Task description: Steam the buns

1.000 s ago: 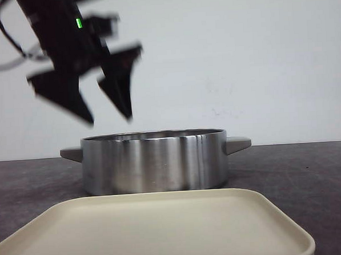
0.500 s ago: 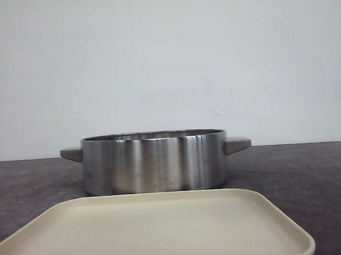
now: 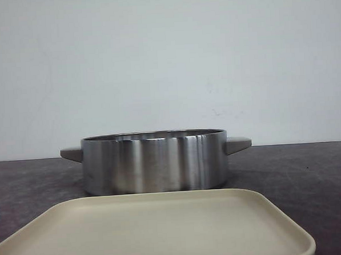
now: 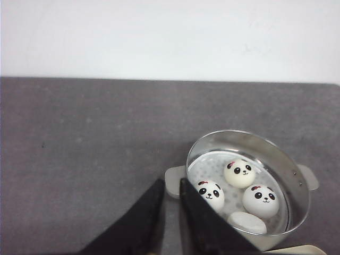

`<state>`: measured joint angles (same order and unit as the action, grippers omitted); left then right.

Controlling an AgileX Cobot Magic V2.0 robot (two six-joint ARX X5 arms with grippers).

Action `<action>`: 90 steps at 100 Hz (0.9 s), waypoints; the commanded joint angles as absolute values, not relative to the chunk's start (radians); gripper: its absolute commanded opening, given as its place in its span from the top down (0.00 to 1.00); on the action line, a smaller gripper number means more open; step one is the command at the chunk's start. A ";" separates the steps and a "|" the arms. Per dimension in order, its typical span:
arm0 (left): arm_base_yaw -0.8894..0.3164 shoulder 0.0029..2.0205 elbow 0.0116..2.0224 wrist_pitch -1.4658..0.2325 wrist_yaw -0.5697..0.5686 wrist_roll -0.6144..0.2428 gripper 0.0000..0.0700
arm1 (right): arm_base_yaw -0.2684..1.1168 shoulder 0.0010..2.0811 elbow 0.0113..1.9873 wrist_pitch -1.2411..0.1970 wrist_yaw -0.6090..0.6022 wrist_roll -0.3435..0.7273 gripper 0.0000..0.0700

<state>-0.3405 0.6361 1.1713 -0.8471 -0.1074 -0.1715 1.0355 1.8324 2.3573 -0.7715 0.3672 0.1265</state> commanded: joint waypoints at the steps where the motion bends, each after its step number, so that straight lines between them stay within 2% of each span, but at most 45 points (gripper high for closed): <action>1: -0.340 0.639 1.183 -0.855 -0.112 -0.169 1.00 | 1.055 1.845 2.309 -0.677 0.367 0.115 0.98; 14: -0.340 0.637 1.183 -0.896 -0.133 -0.169 1.00 | 1.071 1.845 2.153 -0.520 0.360 0.115 0.98; 42: -0.340 0.631 1.183 -0.947 -0.175 -0.156 1.00 | 1.092 1.792 1.905 -0.402 0.368 0.115 0.98; 65: -0.340 0.631 1.183 -0.946 -0.194 -0.147 1.00 | 1.092 1.581 1.625 -0.263 0.375 0.115 0.98; 90: -0.340 0.633 1.183 -0.903 -0.195 -0.149 1.00 | 1.092 1.269 1.277 -0.102 0.449 0.081 0.98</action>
<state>-0.3405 0.6270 1.1709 -0.9287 -0.1879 -0.1631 1.0794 1.3121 1.3357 -0.1360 0.4301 0.1081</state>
